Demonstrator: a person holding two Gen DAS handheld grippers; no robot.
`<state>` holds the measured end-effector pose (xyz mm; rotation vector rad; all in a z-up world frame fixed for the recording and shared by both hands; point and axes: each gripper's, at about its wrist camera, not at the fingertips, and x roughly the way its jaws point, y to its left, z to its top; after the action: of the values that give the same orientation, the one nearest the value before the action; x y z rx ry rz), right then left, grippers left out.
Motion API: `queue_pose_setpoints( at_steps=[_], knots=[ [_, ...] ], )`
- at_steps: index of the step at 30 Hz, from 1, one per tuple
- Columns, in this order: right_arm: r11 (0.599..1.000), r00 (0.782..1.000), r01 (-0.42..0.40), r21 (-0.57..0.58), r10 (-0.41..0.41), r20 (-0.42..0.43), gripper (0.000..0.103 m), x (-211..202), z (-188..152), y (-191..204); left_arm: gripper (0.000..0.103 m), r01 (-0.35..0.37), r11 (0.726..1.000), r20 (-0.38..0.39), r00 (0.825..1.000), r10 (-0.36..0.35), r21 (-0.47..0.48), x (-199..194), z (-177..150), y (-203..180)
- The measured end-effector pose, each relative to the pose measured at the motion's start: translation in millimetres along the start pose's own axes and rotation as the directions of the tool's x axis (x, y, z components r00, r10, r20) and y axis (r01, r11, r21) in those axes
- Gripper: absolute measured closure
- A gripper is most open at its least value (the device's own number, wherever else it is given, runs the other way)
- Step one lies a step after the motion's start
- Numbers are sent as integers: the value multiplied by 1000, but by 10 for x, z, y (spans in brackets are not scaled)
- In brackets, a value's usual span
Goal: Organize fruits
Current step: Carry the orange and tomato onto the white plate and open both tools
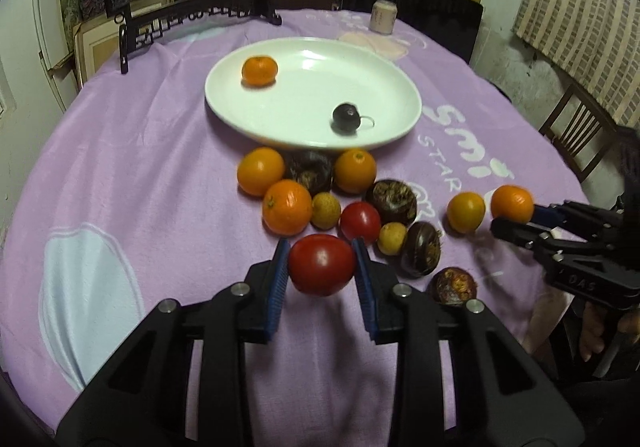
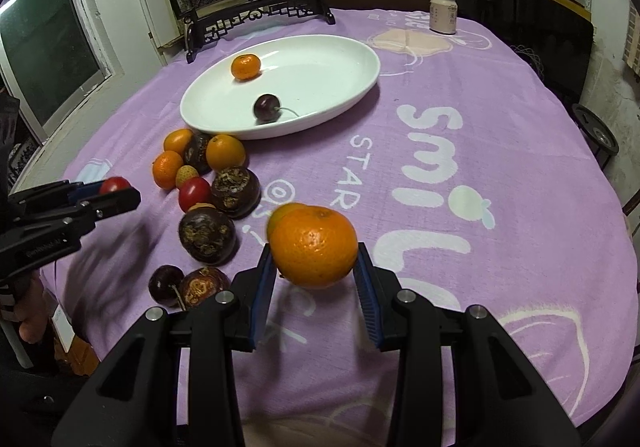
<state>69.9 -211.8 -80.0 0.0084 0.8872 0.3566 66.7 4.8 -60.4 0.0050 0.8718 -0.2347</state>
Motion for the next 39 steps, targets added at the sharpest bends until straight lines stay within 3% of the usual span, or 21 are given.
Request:
queue_pose_setpoints(
  at_steps=[4, 10, 16, 20, 25, 30, 34, 39],
  knots=[
    [1000, 1000, -18, -23, 18, -5, 64, 40, 128, 69, 71, 0, 1000, 25, 1000, -1, 6, -50, 133, 40],
    [997, 999, -32, -76, 35, 40, 64, 138, 679, 207, 71, -53, 999, 61, 997, 53, -1, 121, 705, 241],
    [997, 999, -47, -65, 46, -12, 64, 687, 1543, 267, 71, -48, 997, 23, 998, 50, -64, 709, 1562, 448],
    [995, 1000, 18, -96, -20, -23, 64, 1211, 1976, 253, 71, -34, 989, -3, 999, 34, -143, 1058, 1820, 558],
    [999, 995, 8, -48, -13, -103, 64, 1627, 1956, 100, 71, -36, 988, -31, 999, 32, -152, 1260, 1763, 603],
    [998, 996, 19, -67, -25, -87, 63, 1647, 1969, 129, 71, -33, 989, -38, 999, 28, -146, 1305, 1752, 590],
    [997, 998, 46, -66, -49, -38, 55, 1596, 1960, 113, 57, -39, 986, 1, 999, 40, -164, 1200, 1740, 629],
    [991, 992, 108, -77, -102, 77, 54, 1237, 1806, 109, 52, -57, 987, 56, 996, 66, -148, 1008, 1633, 629]
  ],
)
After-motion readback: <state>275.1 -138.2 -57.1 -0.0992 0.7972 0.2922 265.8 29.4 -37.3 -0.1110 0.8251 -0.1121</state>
